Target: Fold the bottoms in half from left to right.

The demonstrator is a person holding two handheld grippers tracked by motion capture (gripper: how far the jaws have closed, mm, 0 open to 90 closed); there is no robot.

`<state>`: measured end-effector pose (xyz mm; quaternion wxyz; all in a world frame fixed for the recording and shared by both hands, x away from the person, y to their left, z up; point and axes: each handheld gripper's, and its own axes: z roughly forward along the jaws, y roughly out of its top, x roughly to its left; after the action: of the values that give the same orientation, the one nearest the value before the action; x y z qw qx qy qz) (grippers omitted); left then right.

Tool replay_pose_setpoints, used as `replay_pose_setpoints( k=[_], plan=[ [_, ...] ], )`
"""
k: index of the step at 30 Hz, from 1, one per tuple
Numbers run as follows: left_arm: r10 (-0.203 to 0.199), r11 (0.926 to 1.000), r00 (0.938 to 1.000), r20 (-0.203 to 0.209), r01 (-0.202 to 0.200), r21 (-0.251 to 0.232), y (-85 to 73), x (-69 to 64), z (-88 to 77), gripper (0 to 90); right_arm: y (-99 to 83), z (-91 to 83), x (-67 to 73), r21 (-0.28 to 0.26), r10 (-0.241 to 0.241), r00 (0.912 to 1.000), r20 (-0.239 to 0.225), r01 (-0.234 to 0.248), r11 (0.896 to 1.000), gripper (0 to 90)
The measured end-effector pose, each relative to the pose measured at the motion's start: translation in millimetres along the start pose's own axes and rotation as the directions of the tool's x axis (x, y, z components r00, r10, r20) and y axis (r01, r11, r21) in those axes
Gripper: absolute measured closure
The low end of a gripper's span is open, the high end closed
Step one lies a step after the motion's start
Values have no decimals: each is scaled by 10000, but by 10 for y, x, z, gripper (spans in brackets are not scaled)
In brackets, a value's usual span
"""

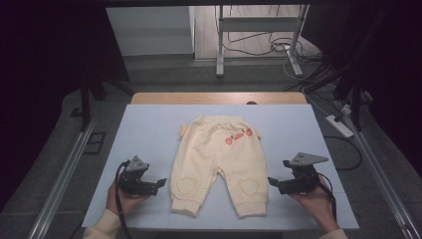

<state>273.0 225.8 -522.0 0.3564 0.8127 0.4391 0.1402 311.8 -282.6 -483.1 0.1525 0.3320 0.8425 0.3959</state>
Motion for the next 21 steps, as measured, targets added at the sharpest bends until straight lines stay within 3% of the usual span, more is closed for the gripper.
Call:
replay_pose_setpoints(
  k=[21],
  plan=[
    [28,10000,10000,30,-28,44,24,20,26,106,-8,26,11,94,-45,10000,-36,46,9999,124]
  ],
)
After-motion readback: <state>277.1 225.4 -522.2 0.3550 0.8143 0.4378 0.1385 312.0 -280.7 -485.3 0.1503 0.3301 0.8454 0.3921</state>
